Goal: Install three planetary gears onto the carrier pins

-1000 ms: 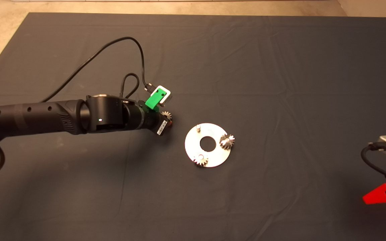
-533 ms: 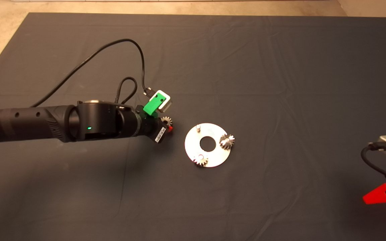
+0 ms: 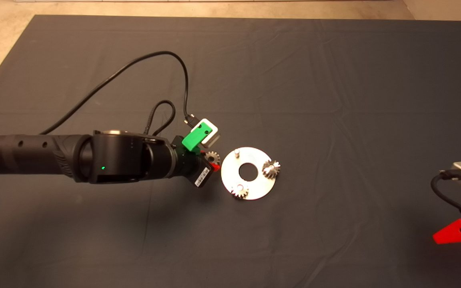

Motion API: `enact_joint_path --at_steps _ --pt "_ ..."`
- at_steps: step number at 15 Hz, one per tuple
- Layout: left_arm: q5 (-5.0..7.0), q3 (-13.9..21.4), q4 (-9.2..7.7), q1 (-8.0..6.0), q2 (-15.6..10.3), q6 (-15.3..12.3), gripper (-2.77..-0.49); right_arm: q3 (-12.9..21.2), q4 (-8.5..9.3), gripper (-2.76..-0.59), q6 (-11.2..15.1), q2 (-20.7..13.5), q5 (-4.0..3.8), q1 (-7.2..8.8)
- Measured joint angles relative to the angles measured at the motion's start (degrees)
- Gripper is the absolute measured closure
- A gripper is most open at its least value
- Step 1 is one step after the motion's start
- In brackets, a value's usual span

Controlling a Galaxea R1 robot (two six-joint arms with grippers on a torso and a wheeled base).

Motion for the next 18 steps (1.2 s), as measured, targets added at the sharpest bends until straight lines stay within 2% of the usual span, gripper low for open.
enact_joint_path --at_steps 3,5,8,9,12,18 --pt "2.14 0.0 0.0 0.0 3.3 0.3 -0.64 0.0 0.0 -1.89 0.0 0.0 0.66 0.0" --pt "3.0 0.0 -0.02 -0.4 3.6 0.7 -0.64 0.0 0.0 -1.89 0.0 0.0 0.66 -0.02" --pt "5.17 -0.1 -0.02 -1.85 3.4 0.8 -0.64 0.0 0.0 -1.89 0.0 0.0 0.68 0.0" --pt "5.49 -0.1 0.0 -2.16 3.4 0.8 -0.64 0.0 0.0 -1.89 0.0 0.0 0.68 0.0" --pt "5.39 -0.4 0.0 -2.67 4.3 0.8 -0.63 0.0 0.01 -1.89 0.0 0.0 0.68 0.0" --pt "5.28 -3.4 -0.02 -2.67 8.8 0.9 -0.62 0.0 0.3 -1.89 0.0 0.0 0.66 0.02"
